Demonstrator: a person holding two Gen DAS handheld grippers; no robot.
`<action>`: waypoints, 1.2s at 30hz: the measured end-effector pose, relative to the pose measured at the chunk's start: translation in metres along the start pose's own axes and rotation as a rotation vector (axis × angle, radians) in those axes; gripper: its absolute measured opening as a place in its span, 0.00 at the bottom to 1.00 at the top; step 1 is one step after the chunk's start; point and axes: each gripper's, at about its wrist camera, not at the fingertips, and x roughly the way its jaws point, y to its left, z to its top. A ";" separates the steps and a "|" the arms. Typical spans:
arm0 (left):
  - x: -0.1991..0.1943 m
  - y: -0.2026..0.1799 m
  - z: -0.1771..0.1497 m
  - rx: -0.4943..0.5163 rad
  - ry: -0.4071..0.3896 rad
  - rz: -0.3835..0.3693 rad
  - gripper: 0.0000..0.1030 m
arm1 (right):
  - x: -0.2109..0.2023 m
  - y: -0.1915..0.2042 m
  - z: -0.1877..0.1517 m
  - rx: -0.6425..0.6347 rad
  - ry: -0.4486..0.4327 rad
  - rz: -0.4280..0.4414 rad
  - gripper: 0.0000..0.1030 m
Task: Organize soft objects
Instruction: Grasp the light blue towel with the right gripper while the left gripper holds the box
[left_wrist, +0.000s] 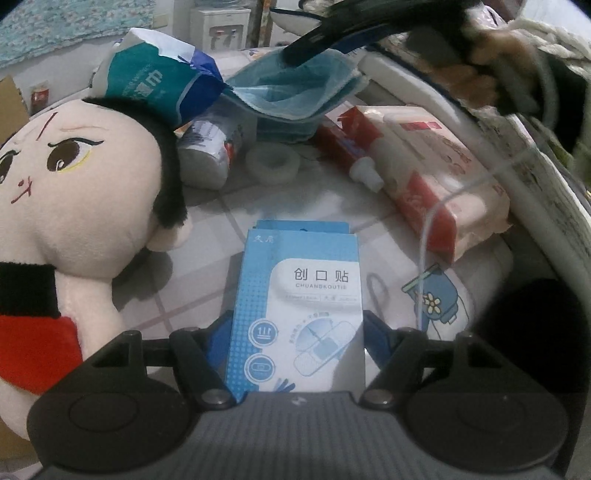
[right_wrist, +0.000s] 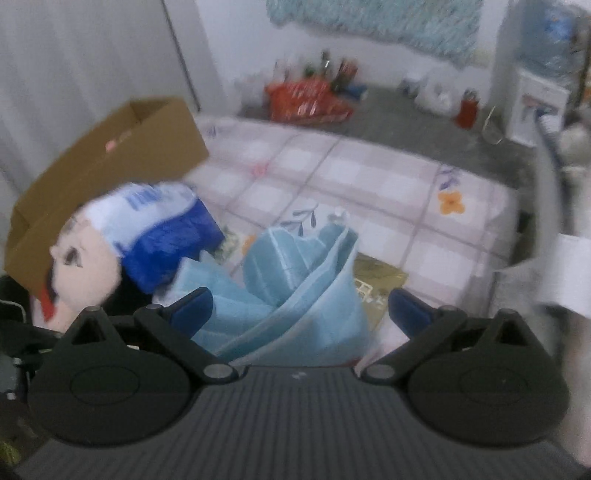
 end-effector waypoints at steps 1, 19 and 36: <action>0.000 0.000 0.000 0.006 0.000 -0.001 0.70 | 0.011 0.000 0.002 -0.008 0.028 0.032 0.99; 0.000 0.003 0.000 0.003 0.000 -0.021 0.71 | 0.063 0.003 0.022 -0.120 0.196 0.165 0.99; 0.000 0.002 0.001 0.003 -0.003 -0.015 0.70 | 0.043 -0.015 0.014 -0.033 0.168 0.008 0.16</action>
